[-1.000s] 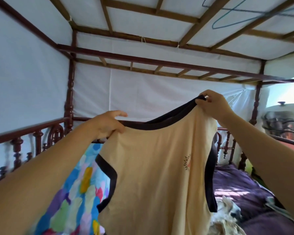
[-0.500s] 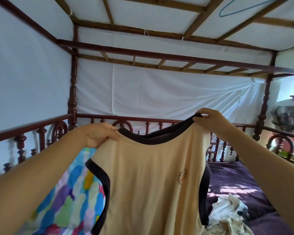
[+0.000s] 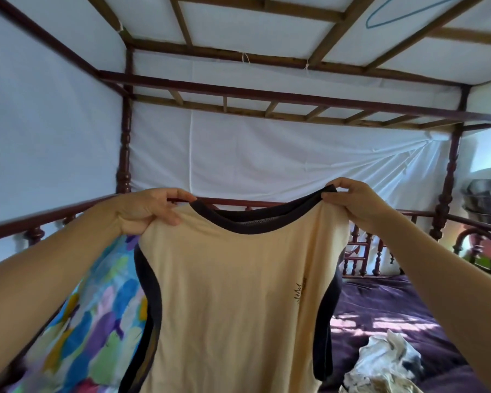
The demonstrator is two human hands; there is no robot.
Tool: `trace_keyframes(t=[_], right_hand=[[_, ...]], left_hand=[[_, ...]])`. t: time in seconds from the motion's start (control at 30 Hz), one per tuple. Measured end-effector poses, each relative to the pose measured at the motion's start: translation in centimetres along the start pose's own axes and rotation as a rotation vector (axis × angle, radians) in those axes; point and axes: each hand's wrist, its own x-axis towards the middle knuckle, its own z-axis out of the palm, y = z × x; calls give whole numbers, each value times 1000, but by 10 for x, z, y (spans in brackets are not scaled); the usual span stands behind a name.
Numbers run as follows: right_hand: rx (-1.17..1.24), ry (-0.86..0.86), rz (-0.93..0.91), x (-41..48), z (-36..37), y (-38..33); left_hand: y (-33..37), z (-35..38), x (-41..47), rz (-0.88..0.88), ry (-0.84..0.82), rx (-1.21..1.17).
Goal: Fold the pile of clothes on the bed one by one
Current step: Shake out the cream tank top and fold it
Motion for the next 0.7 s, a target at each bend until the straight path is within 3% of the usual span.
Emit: trace_keyframes(t=[0.1,0.2,0.33,0.43,0.7], right_hand=[[46,-2,3,0,-4,1],[56,-20,8,-1,-9,2],[99,-35,-35,-5,-12,-4],[96,-40,-77,-9,-14,-13],[163,-128,-239,-27,-36,-57]], left_hand=[[12,2,-6,-28,-40,56],[29,6,-12,-127,-49,337],[46,18,-12,-189,130,745],[54,19,-11,-90,272,924],[87,27,-25,411,501,694]])
